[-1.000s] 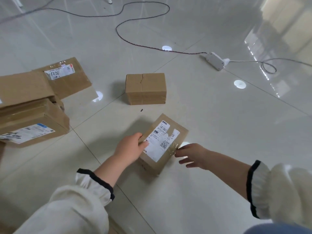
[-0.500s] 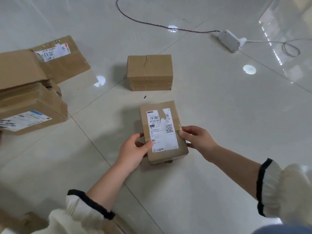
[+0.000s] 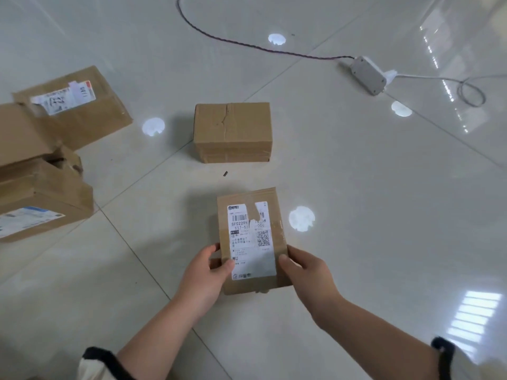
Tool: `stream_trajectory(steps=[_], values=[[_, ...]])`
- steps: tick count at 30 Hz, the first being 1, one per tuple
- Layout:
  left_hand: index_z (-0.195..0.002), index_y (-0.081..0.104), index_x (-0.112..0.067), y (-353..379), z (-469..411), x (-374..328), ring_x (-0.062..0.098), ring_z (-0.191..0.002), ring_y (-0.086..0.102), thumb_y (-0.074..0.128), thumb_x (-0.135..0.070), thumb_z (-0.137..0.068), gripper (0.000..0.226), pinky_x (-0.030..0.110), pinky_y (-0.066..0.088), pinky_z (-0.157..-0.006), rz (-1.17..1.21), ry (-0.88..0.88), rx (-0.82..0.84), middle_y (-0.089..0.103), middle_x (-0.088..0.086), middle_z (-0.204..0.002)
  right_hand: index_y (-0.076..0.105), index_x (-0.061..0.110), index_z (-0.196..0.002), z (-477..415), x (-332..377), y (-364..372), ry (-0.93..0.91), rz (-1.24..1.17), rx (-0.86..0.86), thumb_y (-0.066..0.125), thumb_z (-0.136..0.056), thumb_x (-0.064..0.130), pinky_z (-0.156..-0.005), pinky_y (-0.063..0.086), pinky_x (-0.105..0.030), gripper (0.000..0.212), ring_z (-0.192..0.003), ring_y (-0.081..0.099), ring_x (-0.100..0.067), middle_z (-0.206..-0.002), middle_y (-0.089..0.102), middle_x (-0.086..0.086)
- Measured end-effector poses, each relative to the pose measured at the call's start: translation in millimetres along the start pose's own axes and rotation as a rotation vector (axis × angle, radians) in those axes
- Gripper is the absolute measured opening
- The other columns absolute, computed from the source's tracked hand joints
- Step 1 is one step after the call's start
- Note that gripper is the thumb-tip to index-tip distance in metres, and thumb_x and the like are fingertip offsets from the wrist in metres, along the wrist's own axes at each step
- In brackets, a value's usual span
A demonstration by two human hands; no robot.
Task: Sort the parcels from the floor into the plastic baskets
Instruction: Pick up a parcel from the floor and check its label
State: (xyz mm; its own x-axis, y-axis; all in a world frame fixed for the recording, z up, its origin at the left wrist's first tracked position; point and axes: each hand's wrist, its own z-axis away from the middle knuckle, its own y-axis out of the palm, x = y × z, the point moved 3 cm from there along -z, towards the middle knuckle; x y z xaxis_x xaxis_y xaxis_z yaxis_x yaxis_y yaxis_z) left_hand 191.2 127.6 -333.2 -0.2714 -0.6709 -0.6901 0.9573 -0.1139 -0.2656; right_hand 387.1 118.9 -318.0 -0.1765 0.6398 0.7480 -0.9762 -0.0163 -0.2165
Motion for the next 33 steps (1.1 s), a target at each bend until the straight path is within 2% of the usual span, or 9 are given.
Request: stream_trajectory(steps=[5,7,10,14,17,21,27,29,33], values=[[-0.117,0.051,-0.031,-27,48,-31,0.001,-0.069,0.067,0.066,-0.014,-0.087,0.038,0.012,0.046,-0.055,0.064,0.025,-0.052,0.069,-0.004,-0.092,0.068,0.038,-0.096,47,43,-6,-0.046,-0.021,0.115,0.046,-0.090,0.001,-0.066,0.044,-0.002,0.044,-0.083,0.065,0.007,-0.093,0.073,0.018],[-0.119,0.052,-0.032,-41,80,-57,0.007,-0.082,0.068,0.068,-0.017,-0.085,0.041,0.020,0.049,-0.066,0.075,0.044,-0.071,0.069,-0.002,-0.097,0.068,0.039,-0.094,80,71,-12,-0.063,-0.023,0.130,0.046,-0.089,-0.002,-0.069,0.045,-0.002,0.047,-0.083,0.064,0.008,-0.092,0.073,0.018],[-0.119,0.055,-0.035,-63,138,-108,0.012,-0.093,0.066,0.069,-0.018,-0.084,0.041,0.030,0.050,-0.079,0.078,0.074,-0.080,0.069,-0.005,-0.099,0.065,0.036,-0.112,140,123,-29,-0.079,-0.049,0.154,0.047,-0.090,-0.002,-0.074,0.042,-0.001,0.048,-0.098,0.062,0.008,-0.104,0.071,0.019],[-0.112,0.051,-0.046,-101,239,-204,-0.001,-0.081,0.067,0.070,-0.024,-0.083,0.041,0.019,0.048,-0.067,0.072,0.128,-0.061,0.068,-0.015,-0.096,0.057,0.024,-0.129,235,220,-67,-0.094,-0.073,0.149,0.049,-0.093,-0.001,-0.081,0.043,-0.003,0.045,-0.112,0.058,0.004,-0.117,0.066,0.017],[-0.125,0.043,-0.042,-133,332,-293,-0.003,-0.072,0.066,0.068,-0.029,-0.084,0.049,0.020,0.047,-0.064,0.034,0.161,-0.070,0.064,-0.019,-0.100,0.057,0.023,-0.128,320,310,-96,-0.130,-0.044,0.098,0.053,-0.090,-0.004,-0.075,0.044,-0.002,0.047,-0.102,0.062,0.007,-0.106,0.070,0.019],[-0.134,0.041,-0.033,-179,456,-401,-0.003,-0.075,0.066,0.064,-0.030,-0.088,0.052,0.021,0.049,-0.067,0.013,0.228,-0.103,0.064,-0.015,-0.105,0.056,0.022,-0.128,431,427,-125,-0.242,0.002,0.098,0.053,-0.091,-0.002,-0.075,0.042,0.000,0.044,-0.097,0.062,0.011,-0.099,0.069,0.028],[-0.107,0.047,-0.044,-225,601,-503,-0.014,-0.073,0.062,0.065,-0.029,-0.087,0.031,0.005,0.042,-0.055,0.069,0.380,-0.197,0.063,-0.018,-0.100,0.057,0.030,-0.127,554,551,-165,-0.462,0.049,0.104,0.052,-0.091,0.001,-0.078,0.042,-0.001,0.046,-0.105,0.059,0.009,-0.109,0.066,0.028],[-0.109,0.050,-0.042,-232,632,-521,-0.011,-0.073,0.063,0.065,-0.029,-0.087,0.030,0.008,0.043,-0.058,0.077,0.426,-0.218,0.064,-0.017,-0.100,0.057,0.033,-0.127,582,572,-175,-0.508,0.048,0.116,0.052,-0.091,0.002,-0.082,0.042,-0.003,0.047,-0.107,0.058,0.007,-0.112,0.066,0.025],[-0.105,0.056,-0.043,-229,666,-538,-0.002,-0.077,0.067,0.068,-0.027,-0.085,0.029,0.027,0.051,-0.075,0.115,0.496,-0.244,0.068,-0.013,-0.102,0.060,0.035,-0.120,617,584,-195,-0.593,0.021,0.090,0.050,-0.090,-0.001,-0.078,0.041,-0.002,0.048,-0.103,0.060,0.006,-0.105,0.068,0.024]])
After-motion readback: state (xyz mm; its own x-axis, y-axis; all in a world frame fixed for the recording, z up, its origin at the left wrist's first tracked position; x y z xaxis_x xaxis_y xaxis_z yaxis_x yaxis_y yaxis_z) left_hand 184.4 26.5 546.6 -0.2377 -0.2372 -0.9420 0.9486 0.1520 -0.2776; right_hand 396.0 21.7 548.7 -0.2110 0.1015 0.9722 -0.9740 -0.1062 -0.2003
